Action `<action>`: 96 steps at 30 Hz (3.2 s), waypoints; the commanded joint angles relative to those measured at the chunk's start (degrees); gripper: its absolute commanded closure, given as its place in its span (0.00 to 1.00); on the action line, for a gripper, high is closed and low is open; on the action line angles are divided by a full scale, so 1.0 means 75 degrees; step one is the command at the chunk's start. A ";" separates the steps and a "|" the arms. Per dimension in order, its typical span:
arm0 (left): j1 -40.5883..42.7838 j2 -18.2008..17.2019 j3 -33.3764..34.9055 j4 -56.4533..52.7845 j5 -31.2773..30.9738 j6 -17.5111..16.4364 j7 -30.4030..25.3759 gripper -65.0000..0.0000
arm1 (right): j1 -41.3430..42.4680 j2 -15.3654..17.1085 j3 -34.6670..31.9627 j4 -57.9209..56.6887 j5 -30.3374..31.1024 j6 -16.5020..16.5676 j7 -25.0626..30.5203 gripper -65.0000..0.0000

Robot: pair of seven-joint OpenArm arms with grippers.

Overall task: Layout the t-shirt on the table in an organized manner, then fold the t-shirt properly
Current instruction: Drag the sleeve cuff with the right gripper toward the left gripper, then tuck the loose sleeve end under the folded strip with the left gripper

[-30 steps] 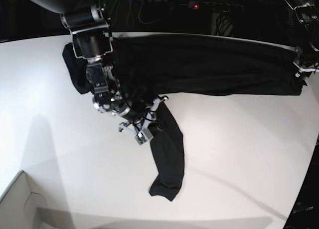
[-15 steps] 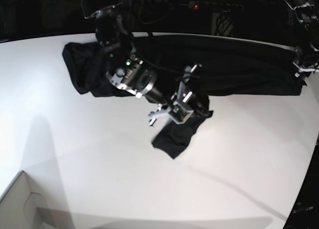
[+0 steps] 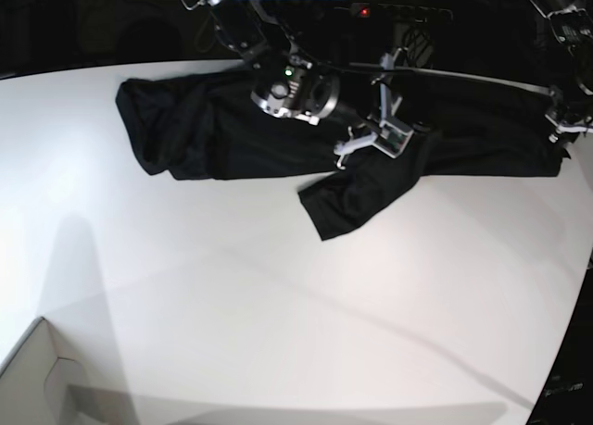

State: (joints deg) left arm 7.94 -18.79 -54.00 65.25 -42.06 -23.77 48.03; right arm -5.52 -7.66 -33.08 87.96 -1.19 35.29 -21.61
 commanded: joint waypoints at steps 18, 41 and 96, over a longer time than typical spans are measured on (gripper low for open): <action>0.0283 -0.0045 -0.0132 0.2206 0.0011 0.0022 0.0072 0.39 | -0.0735 0.0711 0.2213 0.1898 0.0200 0.0025 0.0261 0.56; -0.1347 0.2839 0.5928 0.3930 0.3809 0.0104 0.0013 0.39 | -0.1497 0.0805 0.6140 0.2718 0.0200 0.0036 0.0226 0.56; -0.2495 0.3249 0.1943 0.5078 0.5790 0.0022 0.0834 1.00 | -0.1439 0.0805 0.6151 0.2390 0.0200 0.0036 0.0214 0.56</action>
State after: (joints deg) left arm -9.58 5.96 -40.05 102.41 2.35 -23.73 55.90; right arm -16.67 -1.76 12.97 104.95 -0.82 35.29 -21.45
